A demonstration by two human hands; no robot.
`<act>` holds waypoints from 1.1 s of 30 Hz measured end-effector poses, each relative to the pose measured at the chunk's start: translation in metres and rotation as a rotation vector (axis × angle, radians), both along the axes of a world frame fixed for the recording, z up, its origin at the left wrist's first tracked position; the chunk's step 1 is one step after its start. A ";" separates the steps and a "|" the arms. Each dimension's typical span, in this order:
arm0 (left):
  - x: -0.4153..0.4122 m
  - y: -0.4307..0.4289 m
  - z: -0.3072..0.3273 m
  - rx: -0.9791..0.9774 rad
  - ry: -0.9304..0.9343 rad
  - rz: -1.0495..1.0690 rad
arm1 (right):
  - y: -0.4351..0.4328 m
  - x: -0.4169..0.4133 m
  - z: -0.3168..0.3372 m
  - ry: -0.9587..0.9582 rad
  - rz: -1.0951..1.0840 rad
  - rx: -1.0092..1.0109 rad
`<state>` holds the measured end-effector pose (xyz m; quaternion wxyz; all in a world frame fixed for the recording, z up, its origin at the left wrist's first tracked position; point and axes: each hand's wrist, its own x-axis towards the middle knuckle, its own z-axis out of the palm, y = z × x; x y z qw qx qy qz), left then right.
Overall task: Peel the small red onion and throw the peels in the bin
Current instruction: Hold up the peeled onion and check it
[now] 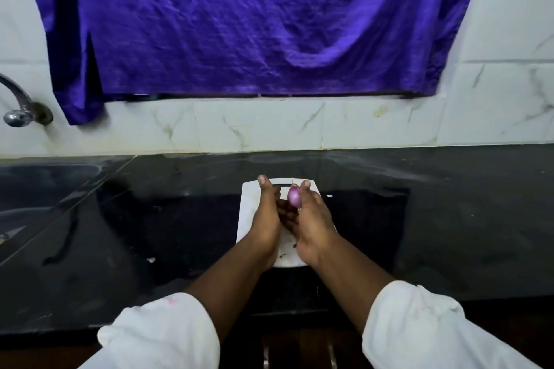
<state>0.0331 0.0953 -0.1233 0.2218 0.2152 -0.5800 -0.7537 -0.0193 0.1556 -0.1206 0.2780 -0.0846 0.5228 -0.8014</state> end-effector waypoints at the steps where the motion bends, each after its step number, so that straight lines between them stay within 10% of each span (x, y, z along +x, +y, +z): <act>1: 0.001 0.002 0.000 0.022 0.013 -0.012 | 0.001 0.004 -0.001 -0.036 -0.006 -0.030; 8: -0.001 -0.028 0.005 -0.407 -0.169 0.095 | 0.010 -0.038 0.010 -0.195 -0.127 -0.194; 17: 0.002 -0.029 -0.003 -1.251 -0.442 -0.375 | 0.003 -0.053 -0.001 -0.144 -0.196 -0.262; 33: 0.056 0.031 0.002 -1.665 -0.654 -0.116 | 0.009 -0.020 0.003 -0.088 -0.081 -0.145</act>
